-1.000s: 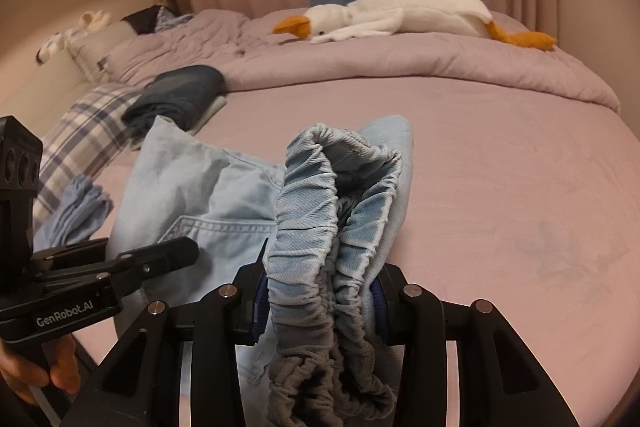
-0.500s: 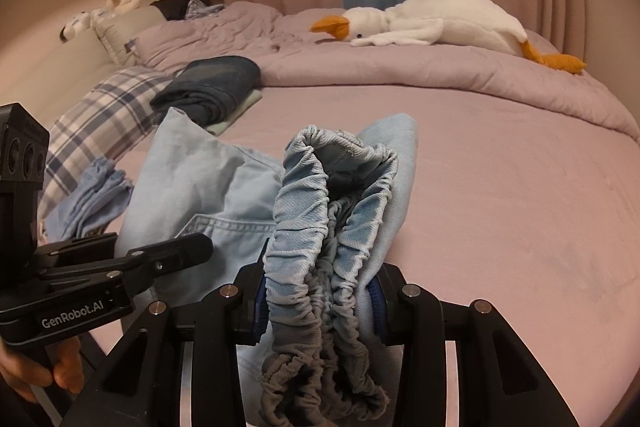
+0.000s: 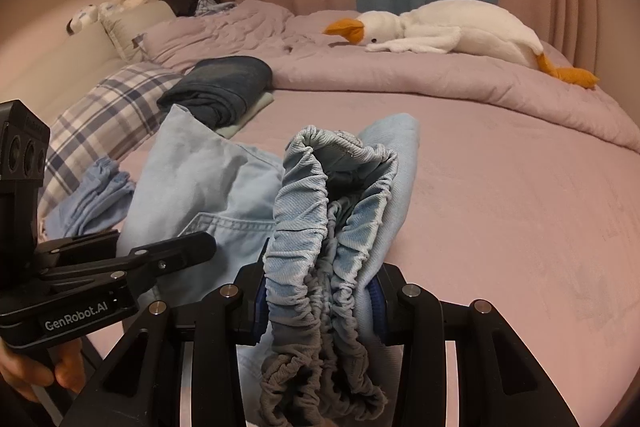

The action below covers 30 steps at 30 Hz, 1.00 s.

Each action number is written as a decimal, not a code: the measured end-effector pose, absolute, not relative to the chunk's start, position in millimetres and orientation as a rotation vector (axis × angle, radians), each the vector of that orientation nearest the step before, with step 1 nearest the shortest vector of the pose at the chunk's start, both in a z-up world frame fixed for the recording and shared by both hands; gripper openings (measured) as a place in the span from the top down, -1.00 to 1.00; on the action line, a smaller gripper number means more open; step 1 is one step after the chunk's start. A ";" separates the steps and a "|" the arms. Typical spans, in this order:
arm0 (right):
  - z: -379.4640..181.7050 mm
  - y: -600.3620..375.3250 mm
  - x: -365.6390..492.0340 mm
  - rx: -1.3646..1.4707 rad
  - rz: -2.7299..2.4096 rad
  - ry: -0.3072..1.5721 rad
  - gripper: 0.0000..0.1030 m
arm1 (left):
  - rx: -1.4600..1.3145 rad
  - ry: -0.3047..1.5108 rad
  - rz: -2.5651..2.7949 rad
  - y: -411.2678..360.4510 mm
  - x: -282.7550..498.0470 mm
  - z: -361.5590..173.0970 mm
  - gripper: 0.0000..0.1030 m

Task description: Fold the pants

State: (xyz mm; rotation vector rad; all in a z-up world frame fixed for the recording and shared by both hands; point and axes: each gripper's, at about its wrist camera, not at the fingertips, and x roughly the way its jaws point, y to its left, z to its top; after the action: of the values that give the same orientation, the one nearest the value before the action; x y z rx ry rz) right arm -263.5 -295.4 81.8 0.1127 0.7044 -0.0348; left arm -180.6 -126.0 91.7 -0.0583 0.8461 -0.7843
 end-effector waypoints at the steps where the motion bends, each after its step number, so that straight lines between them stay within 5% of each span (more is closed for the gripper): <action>1: 82.5 -294.7 -261.9 0.111 -0.034 0.703 0.19 | -0.059 0.845 -0.784 -126.0 -178.6 91.8 0.59; 30: 83.0 -299.8 -216.0 0.094 -0.026 0.703 0.19 | -0.036 0.838 -0.788 -143.6 -128.0 86.9 0.59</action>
State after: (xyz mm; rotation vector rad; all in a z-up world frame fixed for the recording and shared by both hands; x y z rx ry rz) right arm -216.0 -299.8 83.0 0.0936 0.7025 -0.0258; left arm -128.0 -143.6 86.9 -0.0363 0.8381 -0.7879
